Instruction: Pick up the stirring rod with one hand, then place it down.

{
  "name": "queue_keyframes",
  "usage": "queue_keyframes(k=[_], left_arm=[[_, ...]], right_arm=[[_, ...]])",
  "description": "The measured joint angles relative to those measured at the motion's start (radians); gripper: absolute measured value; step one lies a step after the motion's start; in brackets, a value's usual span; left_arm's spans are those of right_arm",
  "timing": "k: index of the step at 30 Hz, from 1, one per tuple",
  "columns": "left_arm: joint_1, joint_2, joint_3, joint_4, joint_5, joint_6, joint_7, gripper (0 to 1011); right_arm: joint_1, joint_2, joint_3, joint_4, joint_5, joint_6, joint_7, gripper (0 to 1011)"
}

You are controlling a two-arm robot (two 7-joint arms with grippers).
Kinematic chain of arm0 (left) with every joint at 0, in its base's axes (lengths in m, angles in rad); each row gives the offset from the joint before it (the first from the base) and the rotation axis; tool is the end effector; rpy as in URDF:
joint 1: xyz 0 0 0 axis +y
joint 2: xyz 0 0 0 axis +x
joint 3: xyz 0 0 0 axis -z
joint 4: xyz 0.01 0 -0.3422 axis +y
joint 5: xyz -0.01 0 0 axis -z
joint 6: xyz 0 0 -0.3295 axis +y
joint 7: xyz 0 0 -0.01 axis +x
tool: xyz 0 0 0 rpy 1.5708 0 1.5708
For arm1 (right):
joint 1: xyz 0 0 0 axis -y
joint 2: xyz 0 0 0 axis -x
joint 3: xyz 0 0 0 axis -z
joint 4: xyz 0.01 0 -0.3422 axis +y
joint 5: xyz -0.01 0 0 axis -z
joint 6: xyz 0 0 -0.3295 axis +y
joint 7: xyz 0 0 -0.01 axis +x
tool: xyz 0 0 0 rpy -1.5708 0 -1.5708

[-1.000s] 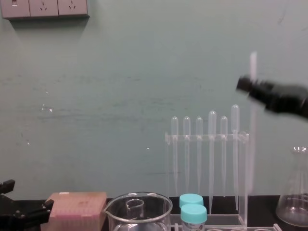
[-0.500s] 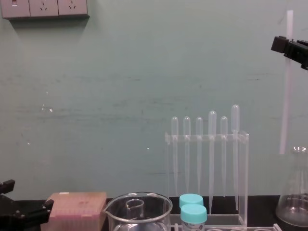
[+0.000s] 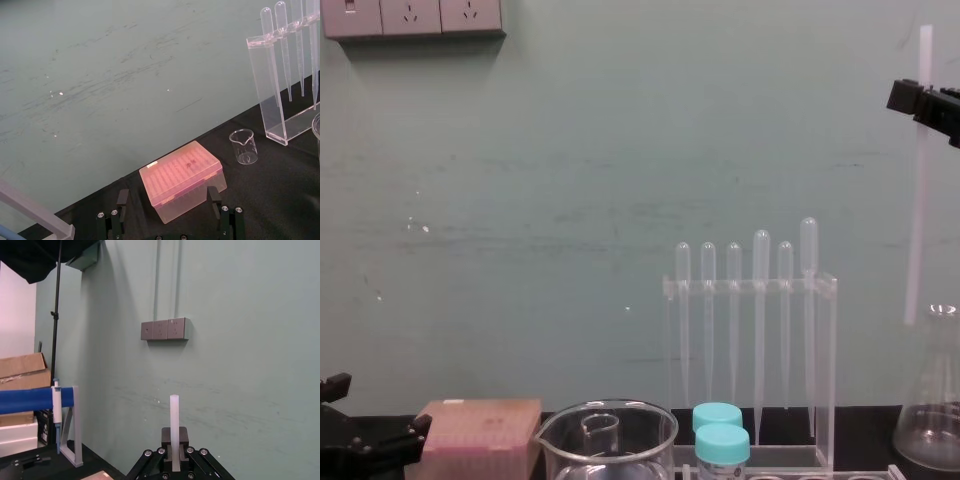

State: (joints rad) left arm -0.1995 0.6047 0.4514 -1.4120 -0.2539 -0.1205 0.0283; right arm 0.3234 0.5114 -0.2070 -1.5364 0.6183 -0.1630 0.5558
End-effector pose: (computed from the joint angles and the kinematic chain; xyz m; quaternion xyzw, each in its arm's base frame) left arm 0.3862 0.1069 -0.3483 0.1415 -0.1325 0.5799 0.7913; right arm 0.4354 -0.1157 -0.2241 0.1226 -0.1280 -0.4050 0.8970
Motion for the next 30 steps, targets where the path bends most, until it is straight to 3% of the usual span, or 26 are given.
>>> queue_keyframes(k=[30], left_arm=[[0.000, 0.000, 0.000, 0.000, 0.000, 0.000, 0.000, 1000]], right_arm=[[0.000, 0.001, -0.006, 0.009, 0.002, 0.008, -0.001, 72]])
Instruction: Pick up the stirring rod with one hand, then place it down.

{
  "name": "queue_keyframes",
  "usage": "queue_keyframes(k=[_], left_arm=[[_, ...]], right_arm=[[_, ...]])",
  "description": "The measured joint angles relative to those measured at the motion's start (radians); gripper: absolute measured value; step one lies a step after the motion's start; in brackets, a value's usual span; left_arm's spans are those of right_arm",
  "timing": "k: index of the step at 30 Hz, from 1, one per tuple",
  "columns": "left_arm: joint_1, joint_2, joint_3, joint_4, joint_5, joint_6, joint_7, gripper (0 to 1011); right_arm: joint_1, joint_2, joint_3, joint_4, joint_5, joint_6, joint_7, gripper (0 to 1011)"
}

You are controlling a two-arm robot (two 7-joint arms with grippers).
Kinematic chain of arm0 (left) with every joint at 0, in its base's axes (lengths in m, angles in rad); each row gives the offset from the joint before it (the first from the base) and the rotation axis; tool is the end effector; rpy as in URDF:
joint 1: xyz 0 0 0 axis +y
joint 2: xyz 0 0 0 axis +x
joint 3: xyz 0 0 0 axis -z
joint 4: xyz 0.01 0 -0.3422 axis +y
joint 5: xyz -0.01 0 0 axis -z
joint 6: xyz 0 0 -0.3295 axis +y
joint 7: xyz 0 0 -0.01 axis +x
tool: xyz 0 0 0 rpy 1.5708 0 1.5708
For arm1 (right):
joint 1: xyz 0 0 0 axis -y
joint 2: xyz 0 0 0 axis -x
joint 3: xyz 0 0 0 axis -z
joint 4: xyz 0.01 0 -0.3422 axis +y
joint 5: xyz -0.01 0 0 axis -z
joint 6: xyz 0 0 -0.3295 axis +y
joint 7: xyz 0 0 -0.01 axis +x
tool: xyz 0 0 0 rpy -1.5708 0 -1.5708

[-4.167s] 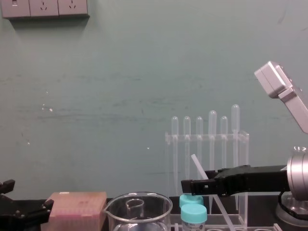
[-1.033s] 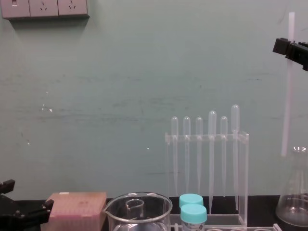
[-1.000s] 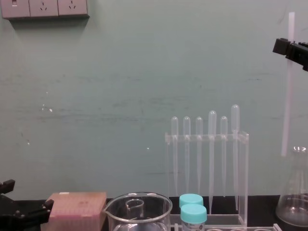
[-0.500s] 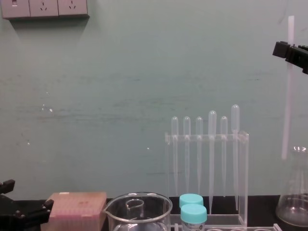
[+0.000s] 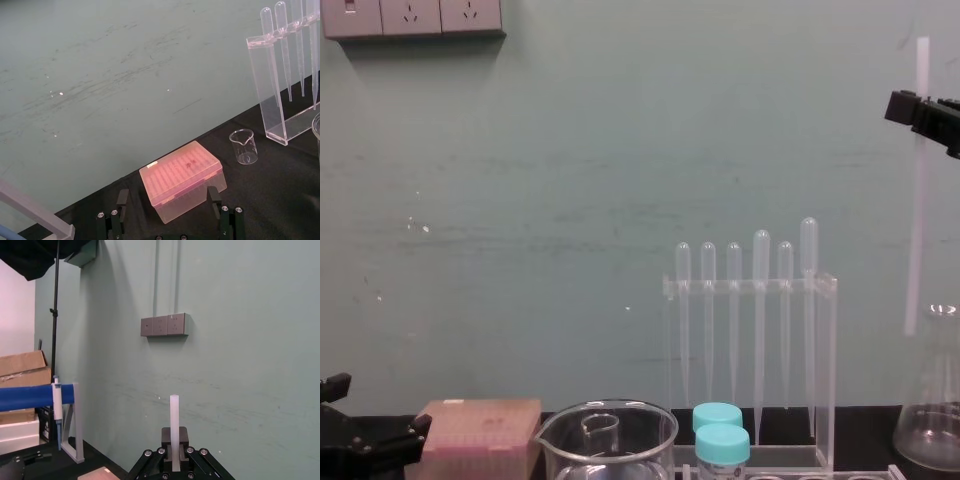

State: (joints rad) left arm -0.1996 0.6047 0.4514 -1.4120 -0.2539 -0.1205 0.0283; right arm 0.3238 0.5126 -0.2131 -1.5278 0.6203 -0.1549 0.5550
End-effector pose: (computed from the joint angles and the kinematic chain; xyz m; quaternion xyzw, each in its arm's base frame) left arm 0.3862 0.1069 -0.3483 0.1415 -0.1325 0.5799 0.7913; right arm 0.4360 -0.1158 -0.2274 0.1178 -0.1203 -0.4058 0.8983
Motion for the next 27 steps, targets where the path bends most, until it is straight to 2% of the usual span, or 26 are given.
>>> queue_keyframes(k=[27], left_arm=[[0.000, 0.000, 0.000, 0.000, 0.000, 0.000, 0.000, 1000]], right_arm=[[0.004, 0.000, -0.011, 0.008, -0.001, 0.004, 0.002, 72]])
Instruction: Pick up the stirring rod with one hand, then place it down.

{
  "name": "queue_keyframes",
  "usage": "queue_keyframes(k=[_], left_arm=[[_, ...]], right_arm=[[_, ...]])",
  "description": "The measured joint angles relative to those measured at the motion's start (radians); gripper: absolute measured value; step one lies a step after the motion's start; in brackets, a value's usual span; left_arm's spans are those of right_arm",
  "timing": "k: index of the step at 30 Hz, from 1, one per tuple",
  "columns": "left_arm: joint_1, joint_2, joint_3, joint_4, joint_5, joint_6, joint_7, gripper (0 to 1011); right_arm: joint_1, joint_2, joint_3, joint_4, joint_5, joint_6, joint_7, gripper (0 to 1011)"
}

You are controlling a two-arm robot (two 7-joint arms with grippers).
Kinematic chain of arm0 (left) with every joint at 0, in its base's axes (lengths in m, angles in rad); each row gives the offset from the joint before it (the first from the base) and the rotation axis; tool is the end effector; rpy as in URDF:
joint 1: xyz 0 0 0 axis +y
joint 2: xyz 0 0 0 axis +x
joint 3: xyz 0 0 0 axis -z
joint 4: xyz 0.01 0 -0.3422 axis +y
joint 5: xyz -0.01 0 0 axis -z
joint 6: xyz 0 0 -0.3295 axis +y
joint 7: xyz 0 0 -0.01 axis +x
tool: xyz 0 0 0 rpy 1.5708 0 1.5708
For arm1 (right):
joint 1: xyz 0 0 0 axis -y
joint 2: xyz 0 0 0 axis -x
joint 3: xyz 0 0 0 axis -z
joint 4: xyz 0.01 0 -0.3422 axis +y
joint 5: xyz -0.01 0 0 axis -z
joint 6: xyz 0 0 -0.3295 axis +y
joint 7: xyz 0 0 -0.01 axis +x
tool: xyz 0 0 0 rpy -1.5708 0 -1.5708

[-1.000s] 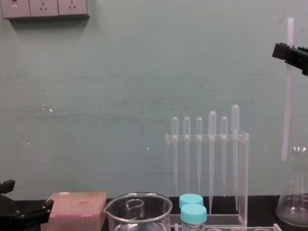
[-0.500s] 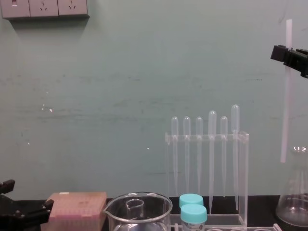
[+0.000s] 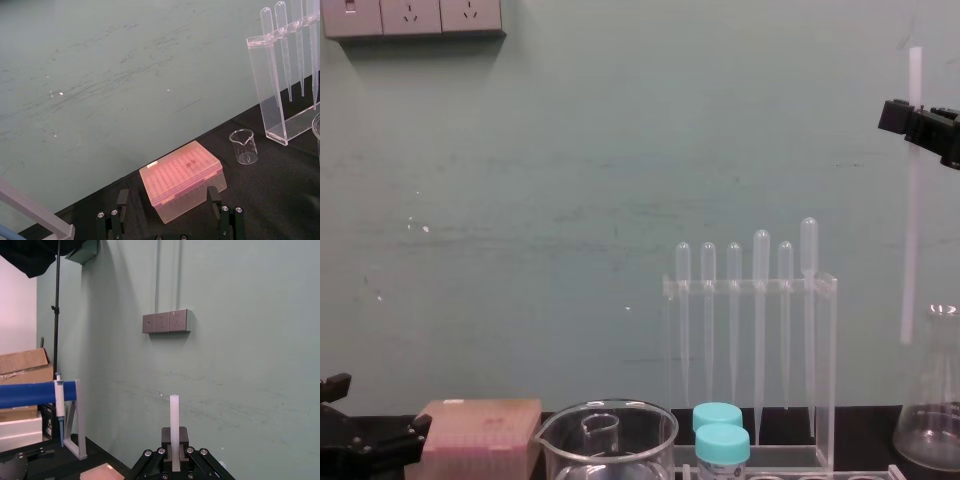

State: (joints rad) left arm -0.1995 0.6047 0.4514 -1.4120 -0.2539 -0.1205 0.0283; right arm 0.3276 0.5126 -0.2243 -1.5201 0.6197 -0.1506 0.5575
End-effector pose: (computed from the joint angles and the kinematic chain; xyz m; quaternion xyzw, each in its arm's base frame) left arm 0.3862 0.1069 -0.3483 0.1415 -0.1325 0.5799 0.7913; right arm 0.4372 -0.1138 -0.2300 0.1133 -0.1155 -0.4027 0.9009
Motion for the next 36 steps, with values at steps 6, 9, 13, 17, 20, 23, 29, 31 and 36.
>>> queue_keyframes(k=[6, 9, 13, 17, 20, 23, 29, 31, 36], left_arm=[[0.000, 0.000, 0.000, 0.000, 0.000, 0.000, 0.000, 1000], [0.000, 0.000, 0.000, 0.000, 0.000, 0.000, 0.000, 1000], [0.000, 0.000, 0.000, 0.000, 0.000, 0.000, 0.000, 1000], [0.000, 0.000, 0.000, 0.000, 0.000, 0.000, 0.000, 1000], [0.000, 0.000, 0.000, 0.000, 0.000, 0.000, 0.000, 1000], [0.000, 0.000, 0.000, 0.000, 0.000, 0.000, 0.000, 1000], [0.000, 0.000, 0.000, 0.000, 0.000, 0.000, 0.000, 1000], [0.000, 0.000, 0.000, 0.000, 0.000, 0.000, 0.000, 1000], [0.000, 0.000, 0.000, 0.000, 0.000, 0.000, 0.000, 1000]], right_arm=[[0.000, 0.000, -0.001, 0.001, -0.001, 0.001, 0.001, 72], [0.000, 0.001, -0.002, 0.002, -0.001, 0.001, 0.002, 72], [0.000, 0.001, -0.003, 0.004, -0.001, 0.002, 0.002, 72], [0.001, 0.001, -0.004, 0.006, -0.001, 0.003, 0.003, 72], [0.002, 0.001, -0.004, 0.006, -0.001, 0.004, 0.003, 72], [0.002, 0.001, -0.005, 0.006, -0.001, 0.005, 0.003, 72], [0.002, 0.002, -0.005, 0.007, -0.001, 0.006, 0.003, 72], [0.002, 0.002, -0.005, 0.007, -0.001, 0.006, 0.003, 72], [0.002, 0.002, -0.005, 0.007, -0.001, 0.008, 0.003, 72]])
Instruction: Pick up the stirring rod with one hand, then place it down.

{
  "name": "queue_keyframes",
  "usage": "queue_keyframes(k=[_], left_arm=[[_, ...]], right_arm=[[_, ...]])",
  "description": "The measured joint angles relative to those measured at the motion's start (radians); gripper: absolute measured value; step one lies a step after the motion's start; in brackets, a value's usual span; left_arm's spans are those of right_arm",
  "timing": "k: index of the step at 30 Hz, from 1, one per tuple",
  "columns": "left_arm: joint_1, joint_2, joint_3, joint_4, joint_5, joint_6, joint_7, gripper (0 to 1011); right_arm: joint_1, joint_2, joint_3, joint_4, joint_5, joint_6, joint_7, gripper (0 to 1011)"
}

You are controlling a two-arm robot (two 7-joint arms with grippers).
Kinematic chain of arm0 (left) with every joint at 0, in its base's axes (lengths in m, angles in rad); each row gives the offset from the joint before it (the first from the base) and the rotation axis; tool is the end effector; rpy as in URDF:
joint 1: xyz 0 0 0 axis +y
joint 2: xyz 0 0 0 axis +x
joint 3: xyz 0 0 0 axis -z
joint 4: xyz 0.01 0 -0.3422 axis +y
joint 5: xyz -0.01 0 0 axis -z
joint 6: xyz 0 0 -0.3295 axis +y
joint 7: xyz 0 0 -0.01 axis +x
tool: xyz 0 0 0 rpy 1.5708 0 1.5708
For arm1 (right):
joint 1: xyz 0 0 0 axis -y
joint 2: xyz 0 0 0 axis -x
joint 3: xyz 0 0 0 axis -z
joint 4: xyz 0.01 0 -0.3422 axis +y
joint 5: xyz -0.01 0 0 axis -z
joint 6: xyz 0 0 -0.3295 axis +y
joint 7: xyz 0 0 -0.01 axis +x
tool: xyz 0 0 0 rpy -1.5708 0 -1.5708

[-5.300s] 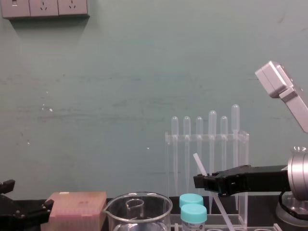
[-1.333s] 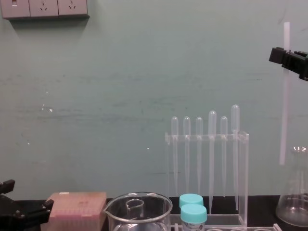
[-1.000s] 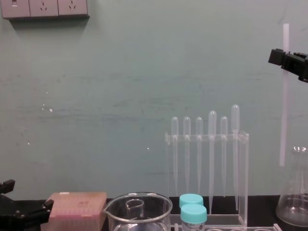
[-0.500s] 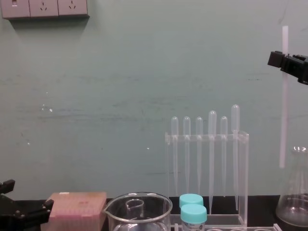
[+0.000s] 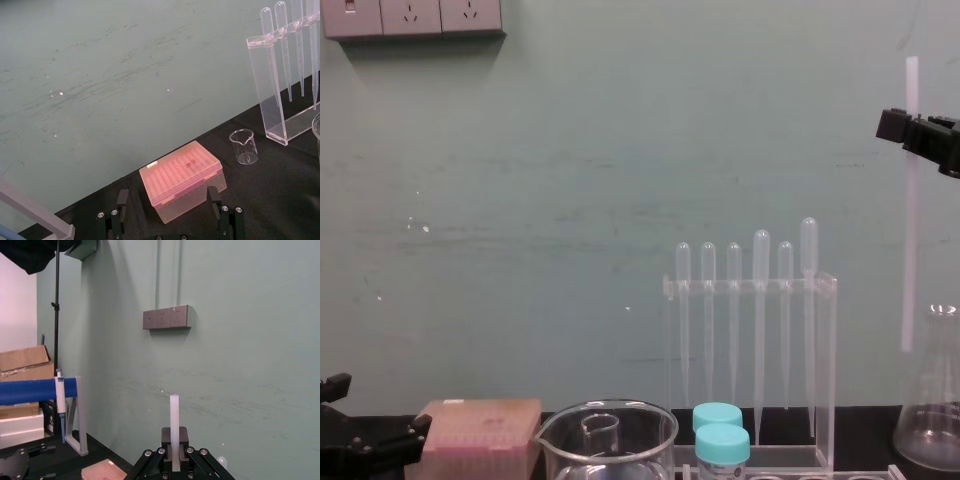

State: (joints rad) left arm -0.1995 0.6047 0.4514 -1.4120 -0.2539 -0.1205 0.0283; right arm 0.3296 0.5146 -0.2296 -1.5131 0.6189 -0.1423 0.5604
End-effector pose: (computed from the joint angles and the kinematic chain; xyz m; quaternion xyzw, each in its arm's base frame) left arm 0.3862 0.1069 -0.3483 0.1415 -0.1325 0.5799 0.7913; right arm 0.4380 -0.1141 -0.2319 0.1075 -0.1103 -0.4017 0.9027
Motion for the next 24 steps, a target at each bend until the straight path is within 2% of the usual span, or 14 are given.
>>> queue_keyframes(k=[24], left_arm=[[0.000, 0.000, 0.000, 0.000, 0.000, 0.000, 0.000, 1000]], right_arm=[[0.009, -0.002, -0.016, 0.013, 0.006, 0.004, 0.014, 72]])
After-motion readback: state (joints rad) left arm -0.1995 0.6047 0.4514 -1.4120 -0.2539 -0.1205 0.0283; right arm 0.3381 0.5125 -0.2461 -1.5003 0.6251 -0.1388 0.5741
